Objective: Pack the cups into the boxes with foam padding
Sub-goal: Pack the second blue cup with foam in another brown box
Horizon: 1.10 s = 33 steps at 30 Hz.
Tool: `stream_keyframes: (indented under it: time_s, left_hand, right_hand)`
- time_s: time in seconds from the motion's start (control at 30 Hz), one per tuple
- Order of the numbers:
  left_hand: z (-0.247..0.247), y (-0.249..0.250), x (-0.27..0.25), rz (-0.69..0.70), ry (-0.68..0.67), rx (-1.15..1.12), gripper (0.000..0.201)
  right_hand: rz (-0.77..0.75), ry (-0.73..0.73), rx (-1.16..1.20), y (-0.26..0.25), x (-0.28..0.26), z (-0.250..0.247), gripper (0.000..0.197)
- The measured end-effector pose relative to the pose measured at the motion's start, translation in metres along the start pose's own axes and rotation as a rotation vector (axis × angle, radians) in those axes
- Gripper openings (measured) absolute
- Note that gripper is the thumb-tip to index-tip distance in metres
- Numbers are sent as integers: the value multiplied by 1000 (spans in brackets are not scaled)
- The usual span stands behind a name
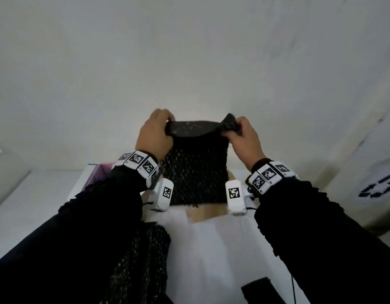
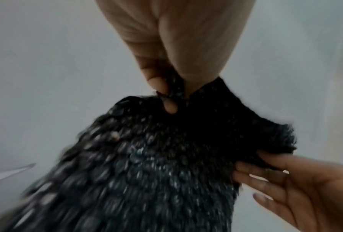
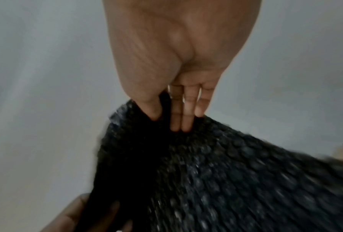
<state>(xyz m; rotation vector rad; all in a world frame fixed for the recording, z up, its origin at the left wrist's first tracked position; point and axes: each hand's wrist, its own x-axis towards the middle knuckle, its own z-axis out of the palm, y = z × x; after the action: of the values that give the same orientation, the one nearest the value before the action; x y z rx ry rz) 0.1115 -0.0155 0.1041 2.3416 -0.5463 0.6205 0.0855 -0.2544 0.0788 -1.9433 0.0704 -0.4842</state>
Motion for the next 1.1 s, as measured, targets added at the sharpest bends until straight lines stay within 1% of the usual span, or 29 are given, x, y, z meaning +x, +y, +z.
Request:
stream_keyframes:
  time_s: [0.1,0.17,0.2,0.27,0.3,0.37,0.43,0.47,0.5,0.53,0.57,0.63,0.67,0.7,0.77,0.8,0.83,0.9,0.93,0.97,1.0,1.03,1.1]
  left_hand:
    - [3,0,3,125,161,-60,41]
    - [13,-4,-5,184,199,-89,38]
    - [20,-7,-11,196,190,-87,36]
    - [38,-18,-26,175,101,-64,34]
    - [49,-25,-36,165,38,-50,33]
    - [71,-36,-56,182,-83,16,29]
    - [88,-43,-76,178,-219,72,27]
    - [93,-44,-83,142,-310,83,24]
    - [97,-44,-88,124,-378,112,22]
    - [102,-44,-93,119,-438,161,23]
    - [107,-44,-99,123,-477,218,28]
    - [116,-47,-105,139,-520,291,39]
    - [121,-50,-107,112,-557,293,41]
    - [126,-52,-108,91,-593,301,41]
    - [129,-53,-106,75,-678,290,32]
    - [130,-55,-105,85,-687,293,27]
    - [129,-54,-105,110,-695,322,27]
    - [132,-56,-108,190,-753,413,44]
    - [134,-58,-109,221,-778,461,50]
    - [136,-62,-111,252,-787,501,50]
    - [138,-65,-113,278,-789,540,46]
    - [138,-65,-113,299,-778,569,39]
    - [140,-65,-110,330,-746,618,24]
  right_hand:
    - [-172,116,32,-8,2,4,18]
    - [-259,128,41,-1,0,5,18]
    - [-288,116,27,7,-3,7,17]
    - [-311,69,-34,28,-10,13,16]
    - [-315,53,-92,41,-15,16,21]
    - [-318,47,-265,67,-26,20,30]
    - [-340,40,-441,87,-37,19,29]
    - [-359,14,-509,95,-42,18,30]
    - [-376,-28,-563,102,-47,18,36]
    - [-406,-82,-605,109,-51,19,43]
    - [-447,-139,-639,114,-54,22,44]
    - [-501,-276,-689,126,-57,30,32]
    - [-502,-345,-713,132,-57,33,26]
    - [-481,-409,-737,136,-57,36,22]
    - [-436,-496,-766,139,-57,39,17]
    - [-429,-523,-767,139,-57,41,18]
    - [-429,-550,-774,139,-57,42,20]
    - [-453,-614,-835,142,-56,45,28]
    - [-471,-657,-892,144,-56,46,36]
    - [-486,-706,-961,144,-55,47,44]
    - [-500,-738,-1024,145,-54,49,48]
    - [-514,-752,-1068,144,-54,51,47]
    - [-526,-751,-1095,139,-55,58,37]
